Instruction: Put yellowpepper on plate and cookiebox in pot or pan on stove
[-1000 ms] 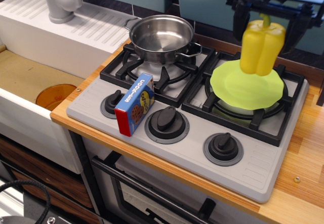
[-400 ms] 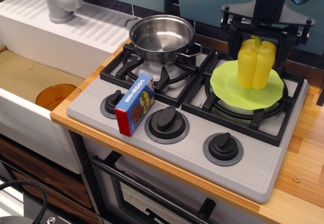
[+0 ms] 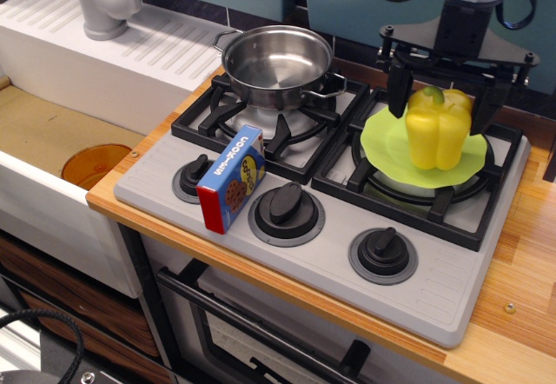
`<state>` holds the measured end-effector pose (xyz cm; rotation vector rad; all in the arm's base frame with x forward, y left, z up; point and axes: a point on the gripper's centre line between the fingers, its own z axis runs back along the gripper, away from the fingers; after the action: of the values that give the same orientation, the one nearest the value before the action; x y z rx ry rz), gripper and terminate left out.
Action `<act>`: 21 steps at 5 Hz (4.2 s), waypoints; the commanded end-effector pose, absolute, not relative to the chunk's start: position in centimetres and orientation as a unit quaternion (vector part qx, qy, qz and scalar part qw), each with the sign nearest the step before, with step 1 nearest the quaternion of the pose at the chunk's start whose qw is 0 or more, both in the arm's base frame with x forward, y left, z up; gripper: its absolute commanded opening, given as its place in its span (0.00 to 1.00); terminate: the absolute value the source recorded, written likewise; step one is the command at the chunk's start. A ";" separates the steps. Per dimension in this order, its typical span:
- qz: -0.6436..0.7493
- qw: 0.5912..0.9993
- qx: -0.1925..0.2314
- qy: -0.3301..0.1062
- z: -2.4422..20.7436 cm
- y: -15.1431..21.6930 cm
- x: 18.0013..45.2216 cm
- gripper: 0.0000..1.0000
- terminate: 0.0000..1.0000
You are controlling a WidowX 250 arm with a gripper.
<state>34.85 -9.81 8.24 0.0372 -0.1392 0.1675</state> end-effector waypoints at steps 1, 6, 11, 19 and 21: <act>0.087 0.992 0.022 -0.087 13.5 -10.0 34.0 1.00 0.00; 0.057 0.996 0.057 -0.047 16.1 -8.6 32.4 1.00 0.00; 0.052 0.990 0.093 -0.096 15.1 0.2 29.6 1.00 0.00; 0.089 0.984 0.084 -0.132 7.1 4.9 28.0 1.00 0.00; 0.105 0.984 0.087 -0.117 5.6 3.8 27.7 0.00 0.00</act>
<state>26.70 4.00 4.48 0.1771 -0.1903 0.2134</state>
